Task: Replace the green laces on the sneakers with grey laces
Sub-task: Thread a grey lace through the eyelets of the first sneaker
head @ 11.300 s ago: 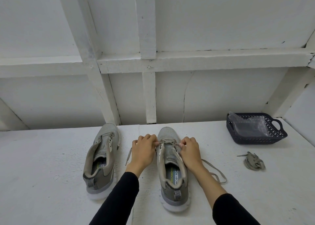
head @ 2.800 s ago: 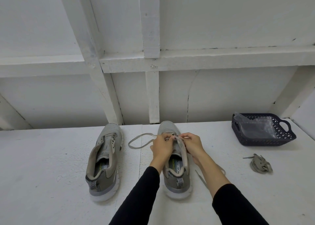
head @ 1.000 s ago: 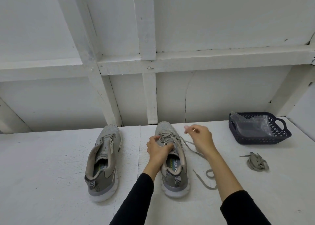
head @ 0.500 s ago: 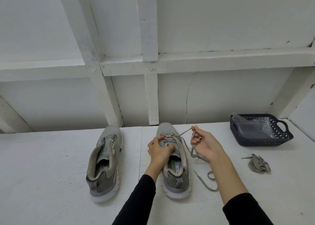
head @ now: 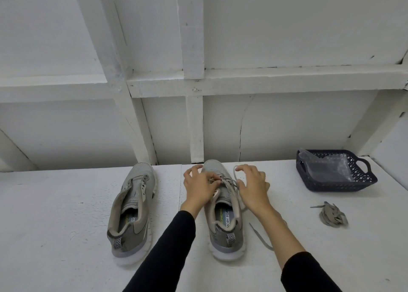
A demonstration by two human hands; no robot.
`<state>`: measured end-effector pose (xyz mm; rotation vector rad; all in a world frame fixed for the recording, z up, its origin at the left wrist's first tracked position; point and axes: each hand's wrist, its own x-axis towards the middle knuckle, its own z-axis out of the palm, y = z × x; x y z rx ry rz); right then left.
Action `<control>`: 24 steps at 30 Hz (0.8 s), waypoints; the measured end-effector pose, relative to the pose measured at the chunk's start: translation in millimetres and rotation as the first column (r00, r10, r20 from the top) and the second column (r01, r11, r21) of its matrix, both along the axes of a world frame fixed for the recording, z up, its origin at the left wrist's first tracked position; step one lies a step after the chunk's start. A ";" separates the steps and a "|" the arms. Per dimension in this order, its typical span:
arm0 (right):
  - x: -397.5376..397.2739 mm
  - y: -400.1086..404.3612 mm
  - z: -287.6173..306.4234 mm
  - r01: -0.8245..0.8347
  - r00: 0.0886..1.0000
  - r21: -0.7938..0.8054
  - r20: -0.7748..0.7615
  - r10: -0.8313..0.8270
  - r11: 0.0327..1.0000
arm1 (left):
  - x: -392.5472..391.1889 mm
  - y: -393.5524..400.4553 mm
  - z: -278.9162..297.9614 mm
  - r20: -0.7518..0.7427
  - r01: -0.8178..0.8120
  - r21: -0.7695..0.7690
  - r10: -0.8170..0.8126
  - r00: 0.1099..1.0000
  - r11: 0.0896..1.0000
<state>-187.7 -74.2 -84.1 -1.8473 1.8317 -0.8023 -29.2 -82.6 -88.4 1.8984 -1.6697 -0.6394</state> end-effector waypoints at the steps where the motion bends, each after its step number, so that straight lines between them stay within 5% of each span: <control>1: 2.6 -2.1 -1.6 -0.066 0.997 0.002 0.029 0.066 0.998 | 1.6 -3.1 1.9 0.059 0.033 -0.023 -0.032 0.998 0.999; 6: 1.7 -11.9 -11.6 -0.196 0.978 0.093 0.092 0.187 0.976 | 9.2 -11.9 5.6 0.298 0.230 -0.131 -0.183 0.937 0.964; 12: 0.3 -19.5 -8.0 -0.156 0.987 0.222 0.063 0.145 0.963 | 9.3 -13.4 -1.4 0.309 0.290 -0.174 -0.228 0.924 0.941; 15: 2.7 -20.0 -6.6 -0.181 0.968 0.331 0.227 0.108 0.926 | 8.9 -12.1 -9.7 0.202 0.220 -0.065 -0.203 0.958 0.973; 24: 0.6 -15.4 -6.5 -0.253 0.946 0.121 0.241 0.219 0.960 | 4.0 -20.2 -11.6 -0.031 0.082 0.197 -0.077 0.997 0.977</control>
